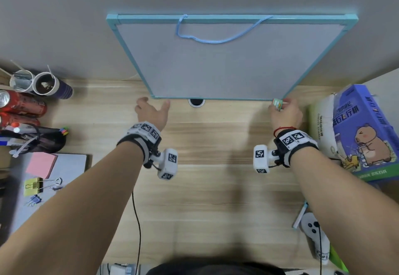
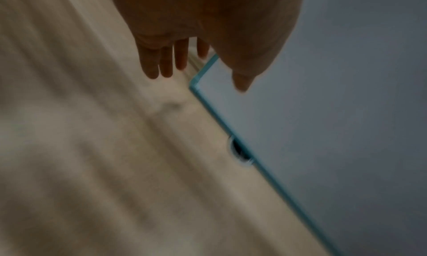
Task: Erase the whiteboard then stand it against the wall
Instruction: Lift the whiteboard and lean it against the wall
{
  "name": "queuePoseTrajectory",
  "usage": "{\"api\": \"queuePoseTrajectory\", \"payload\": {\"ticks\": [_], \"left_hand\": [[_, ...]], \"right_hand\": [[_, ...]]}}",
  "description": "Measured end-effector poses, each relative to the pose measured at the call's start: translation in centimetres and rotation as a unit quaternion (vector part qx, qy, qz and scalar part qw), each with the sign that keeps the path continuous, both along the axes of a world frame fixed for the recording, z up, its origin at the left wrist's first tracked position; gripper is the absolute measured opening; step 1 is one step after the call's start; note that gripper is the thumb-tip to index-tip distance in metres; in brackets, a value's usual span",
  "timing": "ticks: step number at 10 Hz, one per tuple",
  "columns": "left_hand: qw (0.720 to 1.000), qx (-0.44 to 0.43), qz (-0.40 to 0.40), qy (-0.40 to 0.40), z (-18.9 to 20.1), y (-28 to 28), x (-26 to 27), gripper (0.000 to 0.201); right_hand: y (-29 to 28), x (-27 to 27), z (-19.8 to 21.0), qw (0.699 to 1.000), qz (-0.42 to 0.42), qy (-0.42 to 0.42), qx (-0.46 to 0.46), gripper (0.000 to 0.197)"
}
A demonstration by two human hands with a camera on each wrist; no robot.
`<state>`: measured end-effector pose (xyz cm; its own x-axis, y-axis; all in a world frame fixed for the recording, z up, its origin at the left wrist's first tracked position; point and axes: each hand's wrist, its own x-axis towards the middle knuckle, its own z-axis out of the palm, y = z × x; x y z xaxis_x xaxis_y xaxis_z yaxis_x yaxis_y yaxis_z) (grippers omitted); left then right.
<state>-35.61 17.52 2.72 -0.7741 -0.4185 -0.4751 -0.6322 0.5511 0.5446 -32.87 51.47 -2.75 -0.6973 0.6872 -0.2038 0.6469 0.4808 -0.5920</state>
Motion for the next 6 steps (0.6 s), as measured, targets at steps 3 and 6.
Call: {"api": "queuePoseTrajectory", "payload": {"ticks": [3,6], "left_hand": [[0.969,-0.121,-0.180,-0.120,-5.2,0.5,6.7,0.069],[0.965,-0.093,-0.208,-0.133,-4.4,0.8,6.9,0.058]], "right_hand": [[-0.1,-0.5,-3.1,0.995,0.076,-0.023,0.053,0.026],[-0.7,2.8,-1.8,0.996,0.079,-0.031,0.028,0.020]]}}
